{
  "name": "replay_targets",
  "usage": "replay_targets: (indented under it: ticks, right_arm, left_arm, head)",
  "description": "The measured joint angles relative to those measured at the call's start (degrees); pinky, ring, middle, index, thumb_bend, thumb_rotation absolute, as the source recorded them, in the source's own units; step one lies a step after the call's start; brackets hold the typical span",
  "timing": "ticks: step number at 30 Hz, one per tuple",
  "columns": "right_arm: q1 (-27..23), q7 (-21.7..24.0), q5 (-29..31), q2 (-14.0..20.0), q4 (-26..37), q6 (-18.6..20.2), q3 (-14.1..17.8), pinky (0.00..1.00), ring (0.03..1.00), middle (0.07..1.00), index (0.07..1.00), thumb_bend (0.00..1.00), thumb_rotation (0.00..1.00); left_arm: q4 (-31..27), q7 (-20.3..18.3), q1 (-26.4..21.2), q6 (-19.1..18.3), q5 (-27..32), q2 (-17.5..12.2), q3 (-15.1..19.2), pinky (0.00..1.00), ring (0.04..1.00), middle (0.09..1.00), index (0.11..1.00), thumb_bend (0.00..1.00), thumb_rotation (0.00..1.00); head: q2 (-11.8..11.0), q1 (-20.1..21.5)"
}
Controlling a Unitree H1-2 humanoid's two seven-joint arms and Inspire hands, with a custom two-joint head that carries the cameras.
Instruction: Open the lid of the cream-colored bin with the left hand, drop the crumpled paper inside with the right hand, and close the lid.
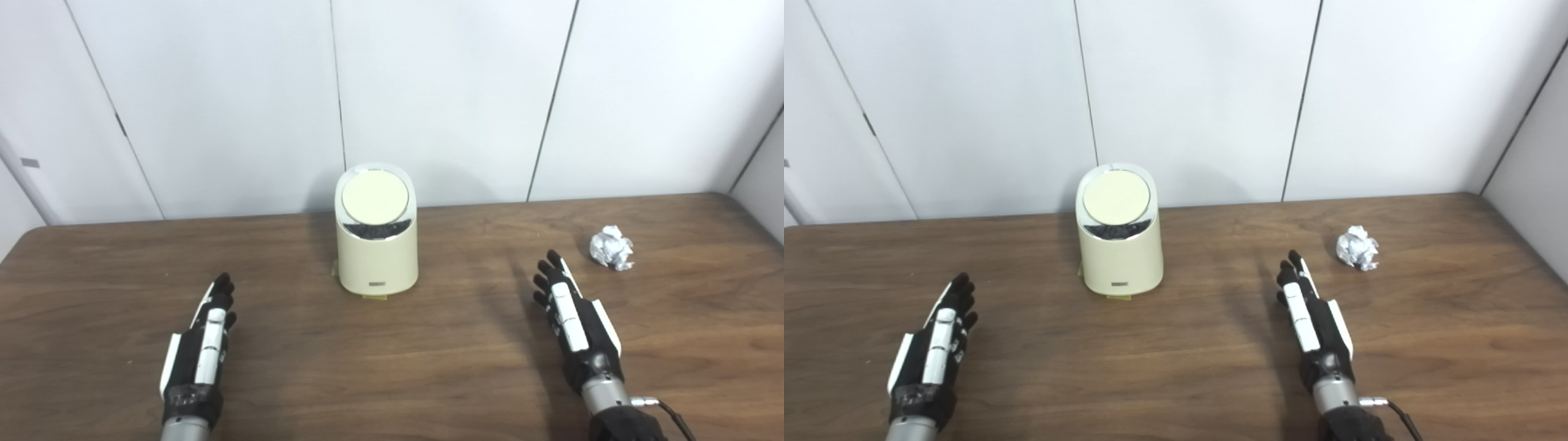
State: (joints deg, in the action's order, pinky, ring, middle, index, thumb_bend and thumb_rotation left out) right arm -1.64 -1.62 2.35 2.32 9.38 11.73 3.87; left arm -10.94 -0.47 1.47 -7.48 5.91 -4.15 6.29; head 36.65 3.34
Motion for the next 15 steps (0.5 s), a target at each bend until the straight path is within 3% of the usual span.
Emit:
replay_targets:
  ticks: [2,6,10,15]
  right_arm:
    - [0.0,0.1,0.2,0.0,-0.1,0.0,0.0,0.95,0.959,0.976,0.987,0.59,0.88]
    - [-0.6,0.0,0.6,0.1,-1.8,-0.8,0.0,0.94,0.955,0.974,0.986,0.60,0.88]
    - [-0.9,0.0,0.5,0.4,-2.6,-1.7,-0.2,0.93,0.959,0.973,0.989,0.61,0.90]
    - [-1.0,-0.1,0.1,0.4,-2.8,-2.1,-0.5,0.94,0.963,0.978,0.994,0.62,0.91]
  left_arm:
    - [0.3,0.0,-0.1,0.0,-0.5,-0.1,-0.2,1.00,1.000,0.971,1.000,0.50,0.82]
    - [-0.1,0.2,-0.5,-2.1,-2.5,-0.6,-0.6,1.00,0.997,0.966,1.000,0.60,0.50]
    - [-2.8,0.8,-2.7,-6.1,-6.0,-1.9,-0.8,1.00,0.984,0.956,0.996,0.76,0.39]
    - [-5.9,0.7,-8.4,-11.1,-7.1,-3.7,-0.5,0.95,0.962,0.960,0.989,0.79,0.33]
  head:
    - [0.0,-0.3]
    - [-0.3,-0.7]
    - [-0.7,-0.8]
    - [-1.1,-0.8]
